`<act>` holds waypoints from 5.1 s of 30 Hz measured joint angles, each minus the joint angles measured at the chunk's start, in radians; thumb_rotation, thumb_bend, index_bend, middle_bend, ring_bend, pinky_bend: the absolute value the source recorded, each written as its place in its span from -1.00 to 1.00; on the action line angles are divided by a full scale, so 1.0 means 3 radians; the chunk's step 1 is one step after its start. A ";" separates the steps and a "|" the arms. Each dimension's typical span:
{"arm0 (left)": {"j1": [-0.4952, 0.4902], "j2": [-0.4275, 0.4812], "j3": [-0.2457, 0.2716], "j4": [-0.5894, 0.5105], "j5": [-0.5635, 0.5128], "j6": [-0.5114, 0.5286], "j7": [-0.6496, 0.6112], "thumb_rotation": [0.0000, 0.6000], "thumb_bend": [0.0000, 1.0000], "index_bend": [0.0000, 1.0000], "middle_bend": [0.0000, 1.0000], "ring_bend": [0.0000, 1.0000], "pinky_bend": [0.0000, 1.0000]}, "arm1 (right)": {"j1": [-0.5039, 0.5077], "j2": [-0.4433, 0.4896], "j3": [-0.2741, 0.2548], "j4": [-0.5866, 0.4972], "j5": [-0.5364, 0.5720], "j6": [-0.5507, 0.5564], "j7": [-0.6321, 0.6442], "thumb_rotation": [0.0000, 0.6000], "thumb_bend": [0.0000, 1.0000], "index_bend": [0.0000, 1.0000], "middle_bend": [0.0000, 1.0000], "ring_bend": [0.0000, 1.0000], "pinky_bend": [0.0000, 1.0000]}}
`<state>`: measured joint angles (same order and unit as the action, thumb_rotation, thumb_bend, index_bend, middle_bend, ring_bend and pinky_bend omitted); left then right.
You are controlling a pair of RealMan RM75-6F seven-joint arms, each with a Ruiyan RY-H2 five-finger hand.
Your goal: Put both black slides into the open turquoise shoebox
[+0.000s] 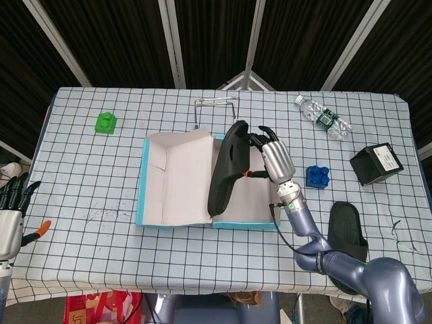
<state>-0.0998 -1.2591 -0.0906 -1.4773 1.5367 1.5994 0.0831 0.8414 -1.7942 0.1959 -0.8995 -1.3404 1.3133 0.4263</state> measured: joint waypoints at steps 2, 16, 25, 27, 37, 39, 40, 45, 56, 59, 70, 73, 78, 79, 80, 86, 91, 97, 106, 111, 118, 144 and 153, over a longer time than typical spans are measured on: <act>-0.0001 -0.0002 0.0000 -0.0002 -0.0008 -0.0008 0.0013 1.00 -0.48 -0.71 -1.00 -0.98 -0.74 | -0.0012 -0.0037 -0.0016 0.0097 -0.0047 0.0002 0.0055 1.00 -0.18 0.29 -0.05 -0.14 -0.67; -0.0004 -0.0013 0.0002 -0.0018 -0.0027 -0.0024 0.0067 1.00 -0.48 -0.71 -1.00 -0.98 -0.74 | -0.0094 -0.0265 -0.0093 0.0590 -0.0295 -0.0031 0.0366 1.00 -0.18 0.30 -0.05 -0.14 -0.67; -0.0008 -0.0021 0.0001 -0.0015 -0.0031 -0.0030 0.0074 1.00 -0.48 -0.71 -1.00 -0.98 -0.74 | -0.0116 -0.0353 -0.0165 0.0681 -0.0404 -0.0121 0.0356 1.00 -0.18 0.30 -0.05 -0.14 -0.67; -0.0006 -0.0020 0.0000 -0.0016 -0.0034 -0.0026 0.0072 1.00 -0.48 -0.71 -1.00 -0.98 -0.74 | -0.0113 -0.0379 -0.0174 0.0696 -0.0423 -0.0146 0.0347 1.00 -0.18 0.30 -0.05 -0.14 -0.67; -0.0005 -0.0014 -0.0018 -0.0015 -0.0067 -0.0033 0.0047 1.00 -0.48 -0.71 -1.00 -0.98 -0.74 | -0.0090 -0.0449 -0.0188 0.0737 -0.0469 -0.0273 0.0303 1.00 -0.18 0.30 -0.05 -0.14 -0.67; -0.0006 -0.0014 -0.0016 -0.0016 -0.0063 -0.0032 0.0046 1.00 -0.48 -0.71 -1.00 -0.98 -0.74 | -0.0084 -0.0456 -0.0186 0.0733 -0.0469 -0.0307 0.0301 1.00 -0.18 0.30 -0.05 -0.15 -0.67; -0.0005 -0.0014 -0.0016 -0.0016 -0.0062 -0.0030 0.0045 1.00 -0.48 -0.71 -1.00 -0.98 -0.74 | -0.0081 -0.0457 -0.0185 0.0730 -0.0468 -0.0326 0.0300 1.00 -0.18 0.30 -0.05 -0.15 -0.67; -0.0003 -0.0013 -0.0018 -0.0018 -0.0065 -0.0027 0.0041 1.00 -0.48 -0.71 -1.00 -0.98 -0.74 | -0.0061 -0.0462 -0.0168 0.0714 -0.0454 -0.0435 0.0272 1.00 -0.18 0.30 -0.05 -0.16 -0.67; 0.0000 -0.0005 -0.0021 -0.0027 -0.0072 -0.0024 0.0032 1.00 -0.48 -0.71 -1.00 -0.98 -0.74 | -0.0007 -0.0527 -0.0137 0.0727 -0.0461 -0.0544 0.0204 1.00 -0.18 0.30 -0.05 -0.21 -0.67; 0.0004 0.0003 -0.0022 -0.0032 -0.0073 -0.0018 0.0027 1.00 -0.48 -0.71 -1.00 -0.98 -0.74 | 0.0010 -0.0550 -0.0142 0.0754 -0.0469 -0.0581 0.0162 1.00 -0.18 0.30 -0.05 -0.25 -0.70; 0.0015 0.0028 -0.0021 -0.0055 -0.0070 -0.0004 0.0009 1.00 -0.48 -0.71 -1.00 -0.98 -0.74 | 0.0068 -0.0566 -0.0125 0.0728 -0.0419 -0.0839 -0.0007 1.00 -0.18 0.30 -0.05 -0.31 -0.78; 0.0017 0.0033 -0.0018 -0.0061 -0.0070 -0.0005 0.0014 1.00 -0.48 -0.71 -1.00 -0.98 -0.74 | 0.0078 -0.0563 -0.0113 0.0710 -0.0392 -0.0900 -0.0096 1.00 -0.18 0.30 -0.05 -0.31 -0.81; 0.0016 0.0037 -0.0014 -0.0070 -0.0067 -0.0012 0.0022 1.00 -0.48 -0.71 -1.00 -0.98 -0.74 | 0.0098 -0.0543 -0.0085 0.0648 -0.0330 -0.1028 -0.0305 1.00 -0.18 0.30 -0.05 -0.32 -0.84; 0.0016 0.0039 -0.0013 -0.0072 -0.0067 -0.0014 0.0024 1.00 -0.48 -0.71 -1.00 -0.98 -0.74 | 0.0101 -0.0535 -0.0078 0.0625 -0.0316 -0.1054 -0.0340 1.00 -0.18 0.30 -0.05 -0.33 -0.84; 0.0015 0.0039 -0.0012 -0.0073 -0.0067 -0.0016 0.0024 1.00 -0.48 -0.71 -1.00 -0.98 -0.74 | 0.0105 -0.0527 -0.0070 0.0600 -0.0301 -0.1079 -0.0372 1.00 -0.18 0.30 -0.05 -0.33 -0.84; 0.0019 0.0050 -0.0009 -0.0087 -0.0066 -0.0016 0.0024 1.00 -0.48 -0.71 -1.00 -0.98 -0.74 | 0.0118 -0.0473 -0.0014 0.0466 -0.0204 -0.1200 -0.0570 1.00 -0.18 0.30 -0.05 -0.33 -0.86; 0.0022 0.0057 -0.0008 -0.0093 -0.0063 -0.0012 0.0016 1.00 -0.48 -0.71 -1.00 -0.98 -0.74 | 0.0123 -0.0432 0.0039 0.0363 -0.0127 -0.1258 -0.0704 1.00 -0.18 0.30 -0.05 -0.34 -0.89; 0.0019 0.0055 -0.0006 -0.0090 -0.0058 -0.0017 0.0016 1.00 -0.48 -0.71 -1.00 -0.98 -0.74 | 0.0131 -0.0372 0.0104 0.0233 -0.0005 -0.1381 -0.0873 1.00 -0.18 0.29 -0.08 -0.42 -0.99; 0.0015 0.0051 -0.0001 -0.0086 -0.0046 -0.0020 0.0018 1.00 -0.48 -0.71 -1.00 -0.98 -0.74 | 0.0160 -0.0145 0.0212 -0.0184 0.0357 -0.1751 -0.1322 1.00 -0.20 -0.01 -0.32 -0.56 -1.00; 0.0015 0.0051 -0.0001 -0.0084 -0.0045 -0.0019 0.0012 1.00 -0.48 -0.71 -1.00 -0.98 -0.74 | 0.0178 -0.0014 0.0280 -0.0449 0.0628 -0.1871 -0.1640 1.00 -0.21 -0.04 -0.38 -0.58 -1.00; 0.0011 0.0048 0.0001 -0.0077 -0.0042 -0.0027 0.0004 1.00 -0.48 -0.71 -1.00 -0.98 -0.74 | 0.0207 0.0078 0.0361 -0.0693 0.0862 -0.1867 -0.1901 1.00 -0.26 -0.14 -0.47 -0.60 -1.00; 0.0008 0.0044 0.0003 -0.0069 -0.0040 -0.0030 0.0030 1.00 -0.48 -0.71 -1.00 -0.98 -0.74 | 0.0323 0.0239 0.0339 -0.0999 0.1370 -0.1950 -0.2341 1.00 -0.53 -0.61 -0.76 -0.99 -1.00; 0.0007 0.0054 0.0007 -0.0072 -0.0036 -0.0035 0.0019 1.00 -0.48 -0.71 -1.00 -0.98 -0.74 | 0.0415 0.0368 0.0318 -0.1147 0.1623 -0.1978 -0.2587 1.00 -0.53 -0.64 -0.76 -0.99 -1.00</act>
<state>-0.0976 -1.2431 -0.0884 -1.4988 1.5259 1.5890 0.0889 0.9659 -1.6838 0.2914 -1.2435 -0.8534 0.7199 -0.3499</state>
